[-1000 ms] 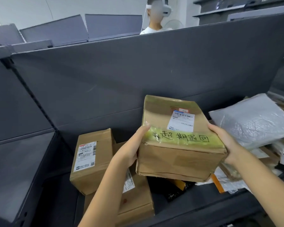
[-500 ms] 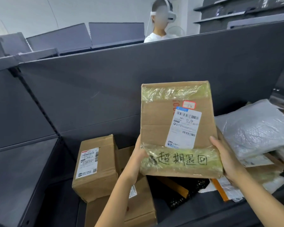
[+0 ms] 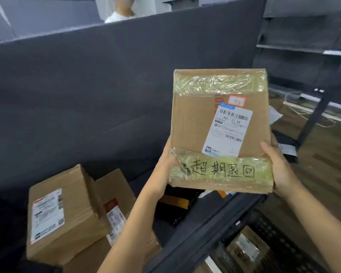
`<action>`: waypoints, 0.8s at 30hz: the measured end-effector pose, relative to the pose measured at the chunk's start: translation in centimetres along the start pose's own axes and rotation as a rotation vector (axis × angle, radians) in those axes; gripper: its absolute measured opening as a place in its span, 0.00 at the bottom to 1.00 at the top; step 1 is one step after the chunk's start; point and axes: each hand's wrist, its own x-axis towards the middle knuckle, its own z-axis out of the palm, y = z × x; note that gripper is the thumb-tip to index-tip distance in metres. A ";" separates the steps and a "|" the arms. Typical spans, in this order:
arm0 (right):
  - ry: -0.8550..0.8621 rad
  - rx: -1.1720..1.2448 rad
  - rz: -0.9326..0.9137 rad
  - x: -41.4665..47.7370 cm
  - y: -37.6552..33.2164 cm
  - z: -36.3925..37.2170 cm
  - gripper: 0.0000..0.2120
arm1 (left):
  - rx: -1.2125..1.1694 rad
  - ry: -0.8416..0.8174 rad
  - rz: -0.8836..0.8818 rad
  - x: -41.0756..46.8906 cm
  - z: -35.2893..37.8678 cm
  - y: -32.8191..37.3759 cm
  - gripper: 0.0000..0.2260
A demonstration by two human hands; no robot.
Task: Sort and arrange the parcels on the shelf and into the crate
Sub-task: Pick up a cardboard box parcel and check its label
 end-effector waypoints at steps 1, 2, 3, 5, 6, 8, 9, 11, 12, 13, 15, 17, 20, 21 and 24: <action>0.050 0.010 -0.012 -0.7 -0.3 -1.4 0.18 | 0.015 -0.050 0.004 0.6 1.4 0.1 0.33; 0.098 0.020 -0.030 -1.6 -0.8 -2.9 0.18 | 0.019 -0.118 0.015 1.0 3.0 0.4 0.35; 0.149 0.024 -0.050 -2.5 -1.3 -4.4 0.18 | -0.012 -0.211 0.044 1.0 4.3 0.4 0.36; 0.257 0.007 -0.075 -4.3 -2.3 -7.3 0.20 | -0.048 -0.319 0.049 1.8 7.2 0.4 0.36; 0.300 -0.003 -0.080 -5.3 -2.7 -8.8 0.20 | -0.050 -0.359 0.043 2.1 8.9 0.4 0.36; 0.382 -0.011 -0.074 -7.4 -3.0 -11.9 0.19 | -0.046 -0.415 0.012 2.5 12.5 0.4 0.37; 0.427 -0.007 -0.061 -8.6 -3.0 -13.3 0.20 | -0.042 -0.445 -0.011 2.4 14.1 0.2 0.38; 0.516 -0.001 -0.019 -10.8 -2.7 -16.0 0.21 | -0.019 -0.513 -0.062 2.1 17.0 -0.2 0.37; 0.553 0.007 0.005 -11.9 -2.3 -17.3 0.22 | -0.002 -0.544 -0.077 2.1 18.5 -0.4 0.36; 0.587 0.020 0.024 -13.0 -2.0 -18.5 0.22 | 0.011 -0.575 -0.085 2.2 19.9 -0.7 0.36; 0.653 0.022 0.034 -14.9 -1.5 -20.4 0.20 | 0.025 -0.626 -0.114 2.5 22.7 -1.5 0.36; 0.715 0.013 0.070 -16.6 -0.8 -22.0 0.19 | 0.032 -0.669 -0.150 2.4 25.4 -2.5 0.32; 0.794 0.071 0.174 -19.3 0.7 -24.4 0.20 | 0.065 -0.712 -0.229 1.6 28.8 -4.4 0.26; 0.810 0.077 0.204 -20.1 1.2 -25.2 0.20 | 0.077 -0.725 -0.254 1.5 30.0 -5.1 0.25; 0.859 0.047 0.252 -22.4 2.7 -27.1 0.16 | 0.119 -0.756 -0.326 1.3 33.0 -7.9 0.27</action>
